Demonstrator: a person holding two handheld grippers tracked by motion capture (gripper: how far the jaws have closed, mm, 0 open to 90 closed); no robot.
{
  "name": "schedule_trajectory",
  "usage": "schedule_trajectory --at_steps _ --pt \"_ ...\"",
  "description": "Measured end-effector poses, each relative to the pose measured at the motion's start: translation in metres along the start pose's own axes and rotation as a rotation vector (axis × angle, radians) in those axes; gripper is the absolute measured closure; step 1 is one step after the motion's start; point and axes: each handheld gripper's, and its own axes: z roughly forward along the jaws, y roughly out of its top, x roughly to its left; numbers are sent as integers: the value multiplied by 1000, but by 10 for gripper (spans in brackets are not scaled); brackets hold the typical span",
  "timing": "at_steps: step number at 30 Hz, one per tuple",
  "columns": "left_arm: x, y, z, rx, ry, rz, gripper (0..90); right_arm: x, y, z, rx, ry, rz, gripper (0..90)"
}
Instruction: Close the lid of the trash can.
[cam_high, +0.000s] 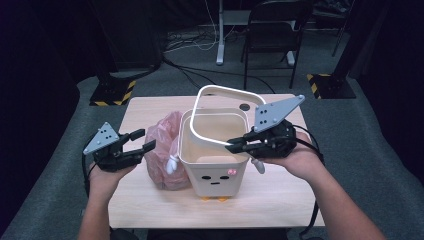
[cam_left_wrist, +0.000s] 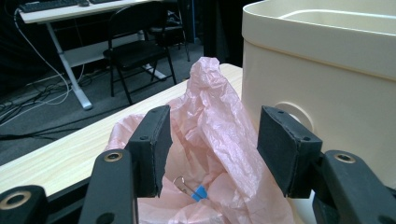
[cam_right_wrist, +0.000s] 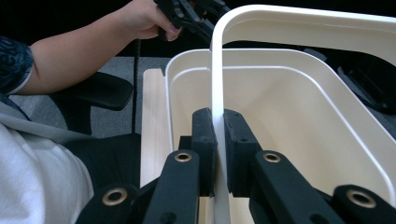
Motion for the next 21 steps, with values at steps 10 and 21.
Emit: schedule_trajectory --at_steps 10,21 --pt "1 -3 -1 -1 2 -5 444 7 7 8 10 39 -32 839" --pt "3 -5 -3 -4 4 -13 444 10 13 14 29 66 -54 838"
